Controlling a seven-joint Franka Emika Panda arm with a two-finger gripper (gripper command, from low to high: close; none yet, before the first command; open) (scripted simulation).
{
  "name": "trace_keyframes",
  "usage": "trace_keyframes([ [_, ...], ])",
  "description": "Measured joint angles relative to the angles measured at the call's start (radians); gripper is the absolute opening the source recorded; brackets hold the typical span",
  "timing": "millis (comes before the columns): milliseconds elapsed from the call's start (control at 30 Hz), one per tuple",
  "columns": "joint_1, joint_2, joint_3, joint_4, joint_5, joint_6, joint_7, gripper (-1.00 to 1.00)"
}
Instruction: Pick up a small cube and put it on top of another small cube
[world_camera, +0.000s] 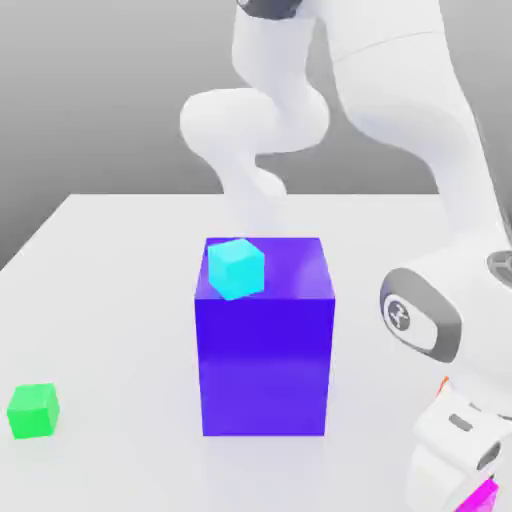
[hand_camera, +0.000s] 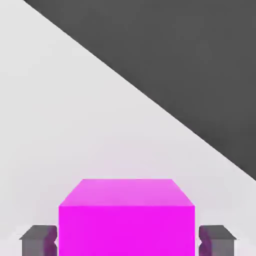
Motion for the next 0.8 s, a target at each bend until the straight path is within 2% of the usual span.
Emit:
trace_keyframes([
  [100, -0.001, -0.002, 0.001, -0.001, 0.001, -0.002, -0.001, -1.0],
  [267, -0.054, -0.149, 0.026, -0.042, 0.053, -0.108, -0.058, -1.0],
  [533, -0.293, -0.268, -0.107, -0.151, 0.104, -0.118, -0.28, -1.0],
  [800, -0.542, -0.404, -0.283, -0.287, 0.193, -0.111, -0.558, -1.0],
])
